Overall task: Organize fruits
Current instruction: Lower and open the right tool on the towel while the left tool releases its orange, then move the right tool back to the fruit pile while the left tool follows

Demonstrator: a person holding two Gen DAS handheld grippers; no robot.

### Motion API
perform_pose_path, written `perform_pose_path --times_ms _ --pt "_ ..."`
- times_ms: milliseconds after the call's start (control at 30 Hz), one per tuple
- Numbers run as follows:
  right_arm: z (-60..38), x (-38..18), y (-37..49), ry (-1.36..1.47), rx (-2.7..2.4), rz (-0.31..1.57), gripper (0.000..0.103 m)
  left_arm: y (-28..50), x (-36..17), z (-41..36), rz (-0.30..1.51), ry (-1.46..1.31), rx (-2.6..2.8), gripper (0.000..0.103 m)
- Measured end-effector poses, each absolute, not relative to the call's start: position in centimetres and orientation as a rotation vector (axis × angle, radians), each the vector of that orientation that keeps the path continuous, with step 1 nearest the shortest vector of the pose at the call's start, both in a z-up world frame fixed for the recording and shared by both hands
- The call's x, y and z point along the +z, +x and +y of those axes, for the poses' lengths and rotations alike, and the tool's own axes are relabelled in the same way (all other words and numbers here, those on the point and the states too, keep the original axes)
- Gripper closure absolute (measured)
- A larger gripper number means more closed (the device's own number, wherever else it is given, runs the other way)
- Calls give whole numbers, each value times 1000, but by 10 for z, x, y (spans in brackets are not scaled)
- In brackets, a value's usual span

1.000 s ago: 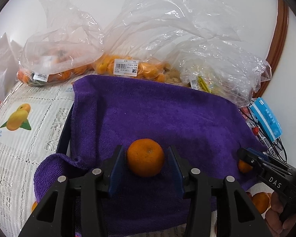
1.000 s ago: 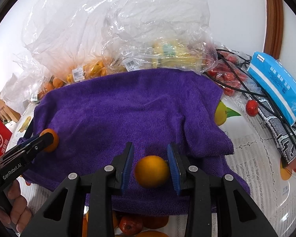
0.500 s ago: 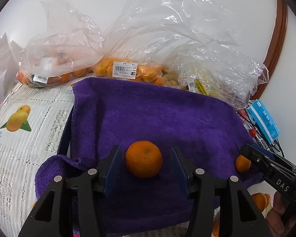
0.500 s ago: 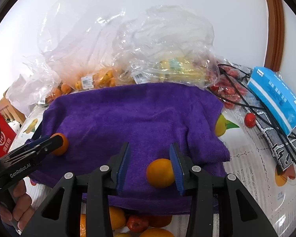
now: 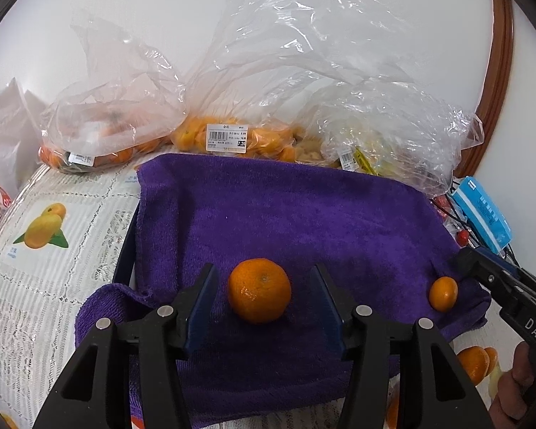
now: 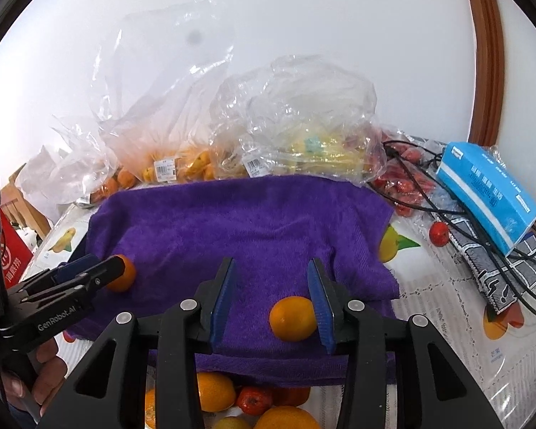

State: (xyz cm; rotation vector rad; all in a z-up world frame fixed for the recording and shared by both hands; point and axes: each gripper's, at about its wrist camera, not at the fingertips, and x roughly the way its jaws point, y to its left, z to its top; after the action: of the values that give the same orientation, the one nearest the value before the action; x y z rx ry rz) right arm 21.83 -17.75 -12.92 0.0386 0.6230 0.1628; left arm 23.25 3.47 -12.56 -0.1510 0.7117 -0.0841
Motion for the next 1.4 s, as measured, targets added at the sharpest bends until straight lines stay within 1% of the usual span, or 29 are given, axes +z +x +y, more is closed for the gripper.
perform_pose_path --times_ms 167,233,467,533,600,867,1000,1167,1400 --pt "-174 -123 209 10 156 593 61 228 -123 35 687 -157 -88 52" --pt "-175 -120 204 4 147 576 58 225 -120 34 667 -152 -86 52" --pt "-191 -110 177 37 118 559 57 214 -114 28 628 -125 -103 52" --pt "-197 -108 168 46 106 563 53 213 -113 25 624 -112 -111 52" --pt "-202 -109 160 46 93 578 52 210 -112 22 624 -111 -134 52" --pt "-233 -126 126 51 13 645 52 204 -110 21 632 -134 -167 52" --pt "-246 -139 115 74 -12 682 52 202 -109 21 640 -152 -178 49" --pt "-248 -155 112 91 2 725 52 195 -108 21 636 -152 -187 45" --pt "-238 -171 124 70 50 769 52 187 -112 27 643 -148 -175 45"
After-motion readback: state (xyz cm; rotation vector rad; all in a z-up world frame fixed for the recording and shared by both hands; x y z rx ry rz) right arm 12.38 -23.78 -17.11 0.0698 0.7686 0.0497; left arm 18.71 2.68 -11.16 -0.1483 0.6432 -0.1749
